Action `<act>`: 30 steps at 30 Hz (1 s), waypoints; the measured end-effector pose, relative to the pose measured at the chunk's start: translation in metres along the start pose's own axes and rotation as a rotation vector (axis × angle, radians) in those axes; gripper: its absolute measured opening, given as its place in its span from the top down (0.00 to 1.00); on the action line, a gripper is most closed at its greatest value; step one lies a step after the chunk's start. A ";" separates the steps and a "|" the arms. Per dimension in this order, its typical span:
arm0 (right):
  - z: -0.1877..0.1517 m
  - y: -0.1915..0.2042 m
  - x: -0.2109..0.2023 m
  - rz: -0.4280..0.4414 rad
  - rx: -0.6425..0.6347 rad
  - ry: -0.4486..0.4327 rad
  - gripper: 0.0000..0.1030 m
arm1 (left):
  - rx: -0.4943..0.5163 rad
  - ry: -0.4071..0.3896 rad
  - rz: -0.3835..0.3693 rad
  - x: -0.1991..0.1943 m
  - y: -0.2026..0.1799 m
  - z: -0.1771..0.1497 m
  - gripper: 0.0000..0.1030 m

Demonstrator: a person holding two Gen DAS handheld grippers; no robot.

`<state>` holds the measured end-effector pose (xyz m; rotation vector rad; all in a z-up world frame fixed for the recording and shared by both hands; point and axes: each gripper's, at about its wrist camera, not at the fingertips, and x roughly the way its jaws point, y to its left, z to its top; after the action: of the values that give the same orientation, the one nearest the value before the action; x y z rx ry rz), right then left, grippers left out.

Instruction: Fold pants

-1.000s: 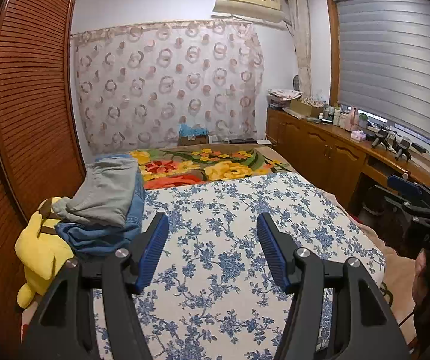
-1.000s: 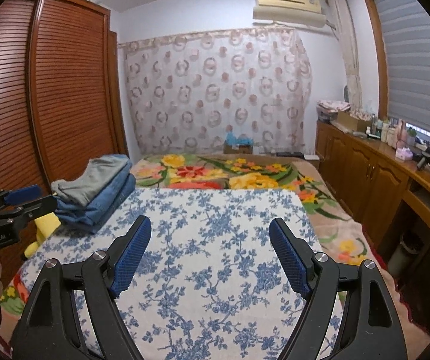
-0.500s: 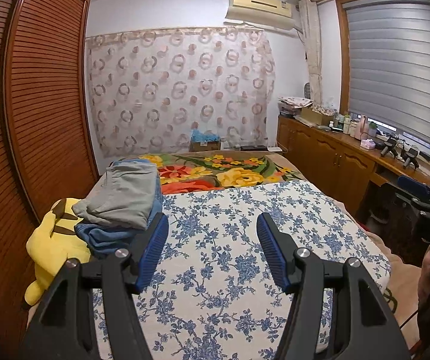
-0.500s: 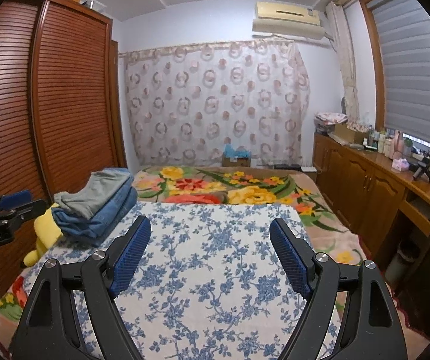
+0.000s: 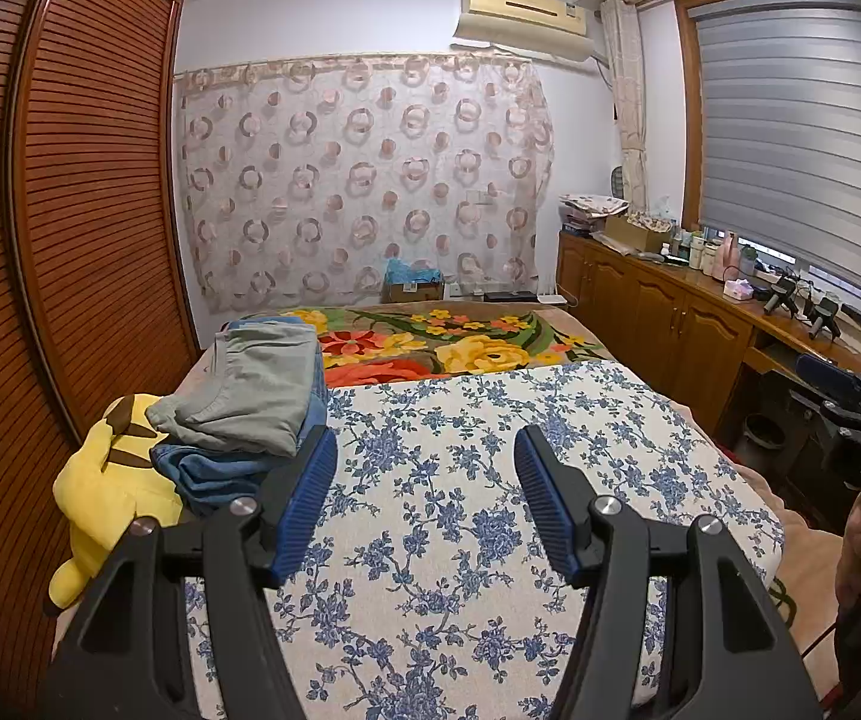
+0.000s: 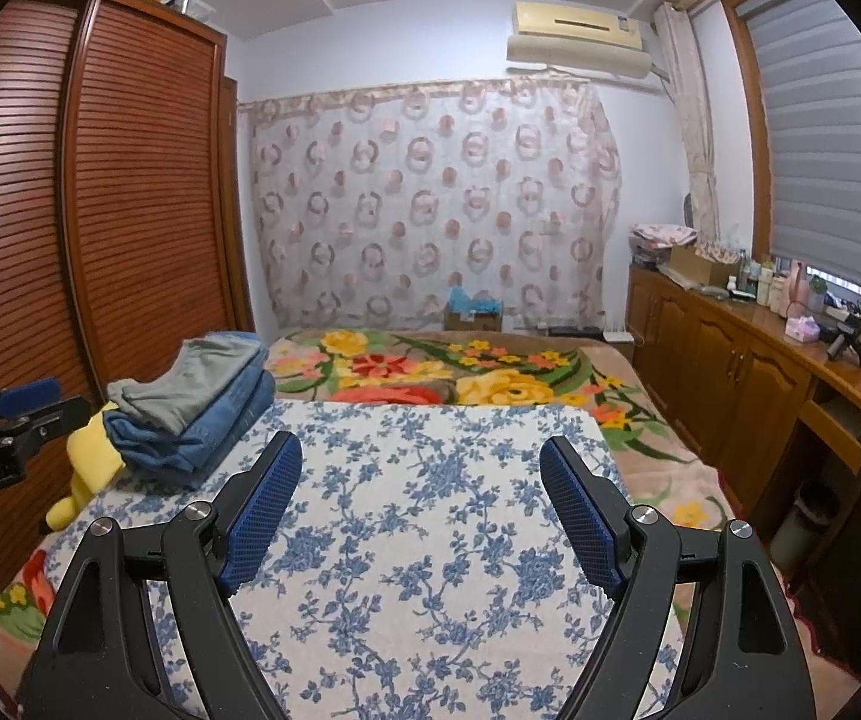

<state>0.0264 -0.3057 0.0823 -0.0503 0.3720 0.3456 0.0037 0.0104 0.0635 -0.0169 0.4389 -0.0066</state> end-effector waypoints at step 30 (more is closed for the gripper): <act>-0.002 -0.001 -0.001 0.004 0.003 0.004 0.19 | 0.001 -0.001 0.000 0.000 0.001 -0.002 0.40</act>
<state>0.0254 -0.3074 0.0805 -0.0474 0.3763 0.3488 0.0030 0.0109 0.0619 -0.0159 0.4381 -0.0073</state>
